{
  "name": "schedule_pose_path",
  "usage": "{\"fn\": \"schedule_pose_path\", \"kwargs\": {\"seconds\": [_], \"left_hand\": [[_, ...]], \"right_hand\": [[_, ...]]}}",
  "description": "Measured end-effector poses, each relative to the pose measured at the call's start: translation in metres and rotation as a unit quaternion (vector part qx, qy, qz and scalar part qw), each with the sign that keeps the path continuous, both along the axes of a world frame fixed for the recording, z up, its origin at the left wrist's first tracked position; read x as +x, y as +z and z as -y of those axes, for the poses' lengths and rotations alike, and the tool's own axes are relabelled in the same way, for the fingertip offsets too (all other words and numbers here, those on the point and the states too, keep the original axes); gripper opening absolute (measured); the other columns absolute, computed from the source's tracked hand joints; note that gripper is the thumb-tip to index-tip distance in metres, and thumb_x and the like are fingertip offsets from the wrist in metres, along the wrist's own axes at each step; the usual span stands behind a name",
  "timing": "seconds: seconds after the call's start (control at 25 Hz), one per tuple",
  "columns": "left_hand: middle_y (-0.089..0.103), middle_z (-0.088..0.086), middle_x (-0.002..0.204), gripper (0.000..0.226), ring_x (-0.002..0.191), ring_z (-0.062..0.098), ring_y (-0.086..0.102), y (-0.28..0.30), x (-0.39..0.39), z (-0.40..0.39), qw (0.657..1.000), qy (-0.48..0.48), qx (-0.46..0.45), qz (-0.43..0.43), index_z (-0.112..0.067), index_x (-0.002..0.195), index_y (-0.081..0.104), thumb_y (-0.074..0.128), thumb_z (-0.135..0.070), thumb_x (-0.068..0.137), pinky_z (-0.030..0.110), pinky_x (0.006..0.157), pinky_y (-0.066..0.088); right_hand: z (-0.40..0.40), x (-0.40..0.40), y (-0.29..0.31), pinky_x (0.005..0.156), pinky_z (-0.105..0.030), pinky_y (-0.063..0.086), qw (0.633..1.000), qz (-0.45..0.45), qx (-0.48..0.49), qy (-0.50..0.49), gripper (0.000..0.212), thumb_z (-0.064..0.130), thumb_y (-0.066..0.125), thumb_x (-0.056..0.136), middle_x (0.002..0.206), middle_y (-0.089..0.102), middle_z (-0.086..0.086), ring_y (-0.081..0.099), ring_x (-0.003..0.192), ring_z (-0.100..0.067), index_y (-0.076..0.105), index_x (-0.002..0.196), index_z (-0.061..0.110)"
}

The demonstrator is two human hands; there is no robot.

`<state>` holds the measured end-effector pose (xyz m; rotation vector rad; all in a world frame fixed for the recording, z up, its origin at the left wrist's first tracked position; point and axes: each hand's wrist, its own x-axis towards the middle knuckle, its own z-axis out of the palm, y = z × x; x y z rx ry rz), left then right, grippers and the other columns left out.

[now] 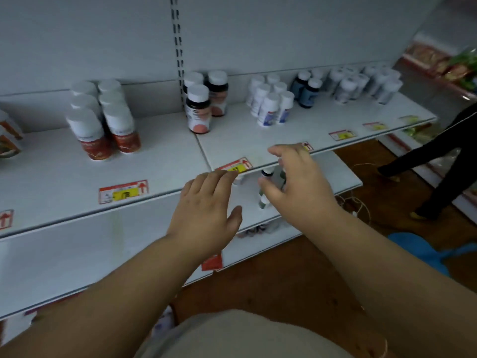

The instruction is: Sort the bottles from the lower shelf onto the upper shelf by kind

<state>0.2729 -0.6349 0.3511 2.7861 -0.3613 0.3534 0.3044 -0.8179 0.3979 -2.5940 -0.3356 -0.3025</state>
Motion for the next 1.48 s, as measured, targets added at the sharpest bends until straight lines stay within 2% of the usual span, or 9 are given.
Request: {"fn": "schedule_pose_path", "kwargs": {"seconds": [0.2, 0.4, 0.52, 0.6, 0.8, 0.96, 1.2, 1.36, 1.48], "left_hand": [[0.05, 0.007, 0.141, 0.062, 0.129, 0.029, 0.045, -0.027, -0.005, 0.088, 0.997, -0.033, 0.003, -0.067, -0.019, 0.143, 0.041, 0.054, -0.041, 0.087, 0.045, 0.108, 0.034], [0.042, 0.004, 0.148, 0.063, 0.136, 0.025, 0.036, -0.063, 0.032, 0.122, 0.988, -0.083, -0.014, -0.132, -0.021, 0.148, 0.034, 0.053, -0.041, 0.091, 0.042, 0.112, 0.027], [0.036, 0.003, 0.154, 0.069, 0.14, 0.025, 0.033, -0.088, 0.065, 0.131, 0.981, -0.108, -0.002, -0.158, -0.021, 0.151, 0.026, 0.055, -0.041, 0.091, 0.045, 0.115, 0.026], [0.033, 0.004, 0.156, 0.074, 0.142, 0.026, 0.031, -0.113, 0.088, 0.14, 0.977, -0.101, 0.007, -0.19, -0.021, 0.153, 0.022, 0.058, -0.039, 0.091, 0.047, 0.117, 0.025], [0.033, 0.002, 0.155, 0.071, 0.141, 0.025, 0.034, -0.211, 0.133, 0.161, 0.971, -0.032, 0.012, -0.237, -0.024, 0.152, 0.023, 0.058, -0.039, 0.092, 0.044, 0.116, 0.027], [0.034, -0.004, 0.155, 0.062, 0.139, 0.02, 0.038, -0.307, 0.166, 0.168, 0.966, 0.047, -0.032, -0.254, -0.028, 0.15, 0.026, 0.048, -0.048, 0.096, 0.043, 0.114, 0.033], [0.034, -0.003, 0.155, 0.06, 0.138, 0.02, 0.039, -0.393, 0.199, 0.156, 0.966, 0.051, -0.04, -0.25, -0.028, 0.15, 0.027, 0.038, -0.054, 0.097, 0.046, 0.111, 0.037], [0.029, -0.001, 0.157, 0.072, 0.14, 0.02, 0.035, -0.394, 0.196, 0.152, 0.951, 0.055, -0.071, -0.295, -0.027, 0.151, 0.024, 0.024, -0.064, 0.089, 0.045, 0.113, 0.033], [0.029, -0.002, 0.157, 0.08, 0.139, 0.017, 0.036, -0.355, 0.179, 0.155, 0.935, 0.058, -0.127, -0.325, -0.028, 0.152, 0.023, 0.02, -0.071, 0.085, 0.039, 0.112, 0.033]], "right_hand": [[0.089, -0.009, -0.035, 0.087, -0.037, 0.05, 0.998, -0.051, 0.005, -0.024, 0.047, 0.033, 0.067, 0.089, 0.121, 0.056, -0.001, 0.054, 0.11, -0.018, 0.051, 0.131, 0.021], [0.108, 0.019, -0.075, 0.086, -0.029, 0.046, 0.995, -0.086, 0.024, -0.047, 0.047, 0.033, 0.068, 0.089, 0.127, 0.055, -0.006, 0.056, 0.112, -0.021, 0.052, 0.131, 0.019], [0.122, 0.039, -0.099, 0.082, -0.031, 0.049, 0.993, -0.09, 0.036, -0.062, 0.05, 0.032, 0.068, 0.09, 0.118, 0.062, -0.004, 0.059, 0.106, -0.021, 0.05, 0.133, 0.017], [0.135, 0.057, -0.129, 0.082, -0.029, 0.049, 0.982, -0.16, 0.051, -0.08, 0.055, 0.034, 0.067, 0.09, 0.113, 0.061, 0.003, 0.058, 0.102, -0.014, 0.043, 0.137, 0.02], [0.149, 0.113, -0.269, 0.095, -0.033, 0.051, 0.968, -0.208, 0.102, -0.096, 0.053, 0.034, 0.071, 0.088, 0.126, 0.058, -0.003, 0.059, 0.111, -0.017, 0.049, 0.132, 0.016], [0.13, 0.167, -0.397, 0.1, -0.031, 0.046, 0.949, -0.249, 0.128, -0.143, 0.059, 0.036, 0.073, 0.087, 0.134, 0.053, -0.004, 0.056, 0.121, -0.021, 0.044, 0.135, 0.017], [0.103, 0.226, -0.508, 0.105, -0.036, 0.044, 0.933, -0.192, 0.214, -0.215, 0.085, 0.046, 0.081, 0.075, 0.138, 0.051, -0.006, 0.051, 0.127, -0.024, 0.035, 0.141, 0.018], [0.104, 0.235, -0.51, 0.098, -0.022, 0.038, 0.923, -0.198, 0.276, -0.18, 0.064, 0.038, 0.078, 0.081, 0.13, 0.058, 0.002, 0.055, 0.122, -0.018, 0.045, 0.132, 0.02], [0.123, 0.198, -0.459, 0.08, -0.016, 0.052, 0.835, -0.275, 0.439, -0.186, 0.047, 0.029, 0.071, 0.088, 0.113, 0.056, 0.008, 0.06, 0.104, -0.014, 0.042, 0.125, 0.023]]}}
